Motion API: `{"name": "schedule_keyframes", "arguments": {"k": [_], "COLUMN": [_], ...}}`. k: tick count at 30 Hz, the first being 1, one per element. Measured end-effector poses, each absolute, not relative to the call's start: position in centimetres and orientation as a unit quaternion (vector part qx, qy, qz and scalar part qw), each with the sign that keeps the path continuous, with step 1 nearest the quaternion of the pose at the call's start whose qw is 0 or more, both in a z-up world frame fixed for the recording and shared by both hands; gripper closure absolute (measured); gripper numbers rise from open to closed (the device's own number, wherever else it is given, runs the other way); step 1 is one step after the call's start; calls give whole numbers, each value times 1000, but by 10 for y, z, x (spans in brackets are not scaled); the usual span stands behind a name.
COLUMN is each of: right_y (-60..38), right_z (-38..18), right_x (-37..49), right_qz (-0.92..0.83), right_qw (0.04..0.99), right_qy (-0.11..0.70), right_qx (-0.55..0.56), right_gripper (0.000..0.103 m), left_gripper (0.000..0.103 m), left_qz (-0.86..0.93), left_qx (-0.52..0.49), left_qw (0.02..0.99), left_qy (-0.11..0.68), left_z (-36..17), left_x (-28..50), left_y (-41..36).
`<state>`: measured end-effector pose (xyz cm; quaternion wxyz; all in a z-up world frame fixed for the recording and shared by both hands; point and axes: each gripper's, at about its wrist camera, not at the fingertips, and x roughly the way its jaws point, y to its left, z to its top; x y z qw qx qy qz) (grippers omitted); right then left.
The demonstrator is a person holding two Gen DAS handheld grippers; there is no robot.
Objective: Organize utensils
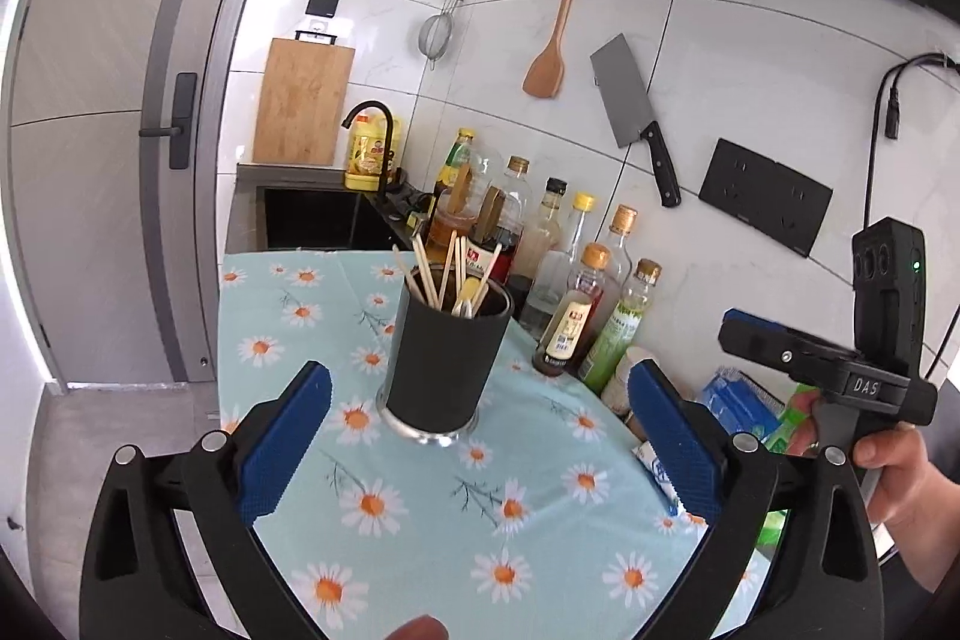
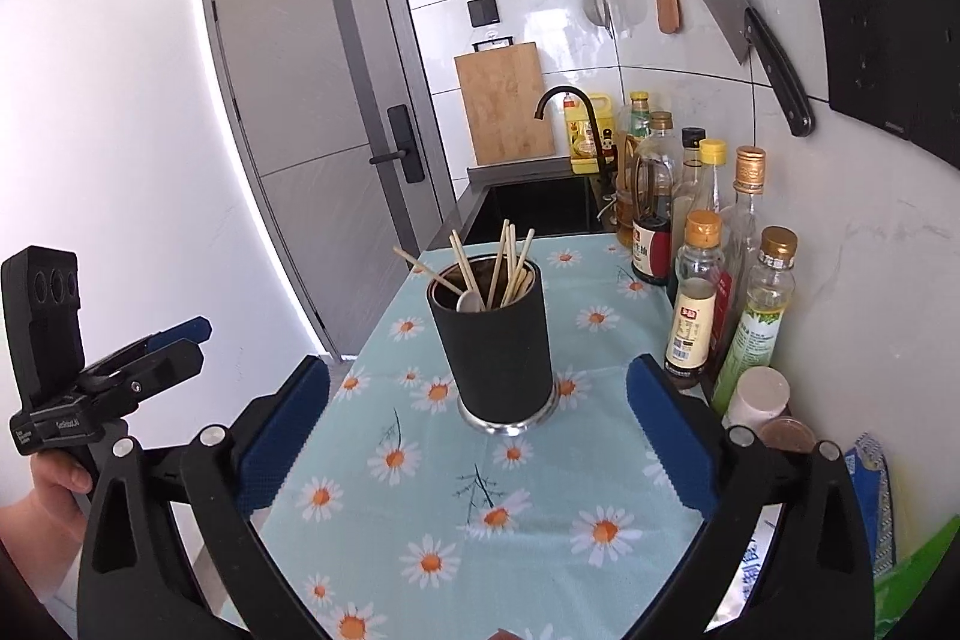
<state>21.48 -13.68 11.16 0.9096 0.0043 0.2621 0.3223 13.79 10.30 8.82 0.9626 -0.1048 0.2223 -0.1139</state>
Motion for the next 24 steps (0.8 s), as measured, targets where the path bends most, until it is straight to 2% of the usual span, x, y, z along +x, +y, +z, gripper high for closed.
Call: {"name": "schedule_keyframes", "arguments": {"k": [7,24], "right_y": [-154,-201], "right_z": [106,50], "right_x": [185,149], "right_qz": [341,355], "right_qw": [906,888], "right_qy": [249,289], "right_qx": [-33,-47], "right_gripper": [5,5], "left_gripper": [6,6], "left_qz": [-67,-11], "left_qx": [-78,-58], "left_qw": [966,955], "left_qy": [238,289], "left_z": [76,29], "left_x": [104,62], "left_y": [79,8]}}
